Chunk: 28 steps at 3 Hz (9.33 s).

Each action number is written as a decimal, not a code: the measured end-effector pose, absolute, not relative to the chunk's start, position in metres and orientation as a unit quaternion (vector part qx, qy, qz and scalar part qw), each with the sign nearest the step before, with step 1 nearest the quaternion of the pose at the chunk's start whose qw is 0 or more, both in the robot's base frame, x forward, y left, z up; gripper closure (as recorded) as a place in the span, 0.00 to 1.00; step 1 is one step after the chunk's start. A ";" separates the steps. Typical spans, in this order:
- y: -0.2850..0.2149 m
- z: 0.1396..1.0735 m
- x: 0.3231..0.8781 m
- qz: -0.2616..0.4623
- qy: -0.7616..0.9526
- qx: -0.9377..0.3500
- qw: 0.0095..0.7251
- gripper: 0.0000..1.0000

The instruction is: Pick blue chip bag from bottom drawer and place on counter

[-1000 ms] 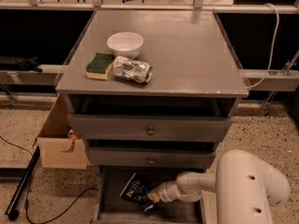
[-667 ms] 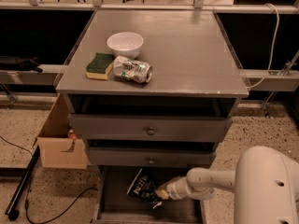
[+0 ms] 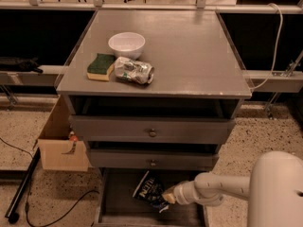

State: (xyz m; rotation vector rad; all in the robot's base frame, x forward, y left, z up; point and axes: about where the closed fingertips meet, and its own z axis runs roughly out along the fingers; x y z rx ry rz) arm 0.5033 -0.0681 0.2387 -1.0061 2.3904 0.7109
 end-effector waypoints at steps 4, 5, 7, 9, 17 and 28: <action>-0.156 0.351 0.443 0.165 0.870 -0.359 0.296 1.00; -0.176 0.393 0.438 0.134 0.871 -0.364 0.300 1.00; -0.232 0.494 0.424 0.077 0.873 -0.347 0.334 1.00; -0.226 0.495 0.424 0.080 0.869 -0.356 0.336 1.00; -0.160 0.812 0.483 0.064 0.616 -0.567 0.544 1.00; -0.201 0.929 0.635 0.005 0.647 -0.569 0.507 1.00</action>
Offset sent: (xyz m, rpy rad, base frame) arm -0.0592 -0.0911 0.0863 -0.0407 -0.1566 -0.1041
